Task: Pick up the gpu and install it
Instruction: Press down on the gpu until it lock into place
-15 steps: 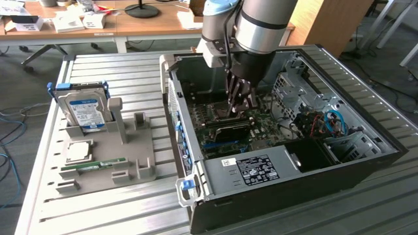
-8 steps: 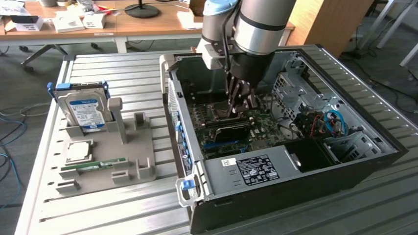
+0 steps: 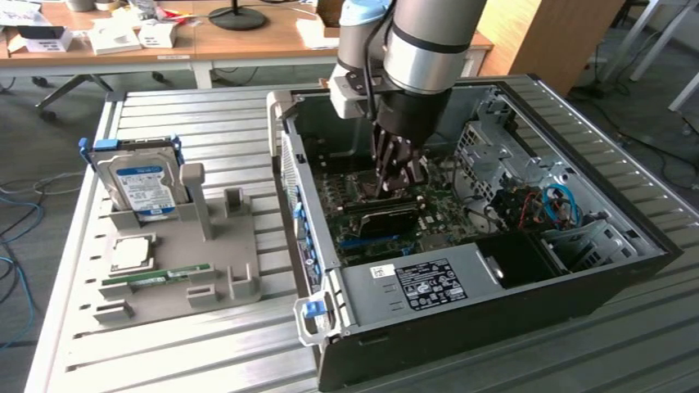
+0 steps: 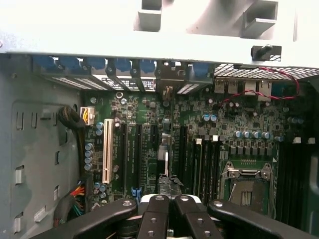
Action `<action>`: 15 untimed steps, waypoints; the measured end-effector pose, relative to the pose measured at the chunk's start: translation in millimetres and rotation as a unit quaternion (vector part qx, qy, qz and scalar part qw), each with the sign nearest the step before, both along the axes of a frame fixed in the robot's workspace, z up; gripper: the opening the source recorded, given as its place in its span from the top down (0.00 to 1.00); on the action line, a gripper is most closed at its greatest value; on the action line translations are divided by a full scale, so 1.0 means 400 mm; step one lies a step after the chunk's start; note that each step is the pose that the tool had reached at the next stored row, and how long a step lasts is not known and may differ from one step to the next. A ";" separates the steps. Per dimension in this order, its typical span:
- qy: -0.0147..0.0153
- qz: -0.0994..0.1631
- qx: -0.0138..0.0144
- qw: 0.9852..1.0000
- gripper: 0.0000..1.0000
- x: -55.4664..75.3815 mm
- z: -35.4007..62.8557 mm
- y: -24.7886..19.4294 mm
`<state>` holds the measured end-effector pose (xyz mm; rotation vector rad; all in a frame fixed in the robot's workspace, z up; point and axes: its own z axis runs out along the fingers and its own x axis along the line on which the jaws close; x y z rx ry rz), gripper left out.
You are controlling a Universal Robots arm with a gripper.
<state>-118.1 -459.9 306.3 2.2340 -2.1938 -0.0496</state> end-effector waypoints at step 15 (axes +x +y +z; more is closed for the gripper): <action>-0.001 0.000 0.000 1.000 0.89 -0.013 -0.044 0.001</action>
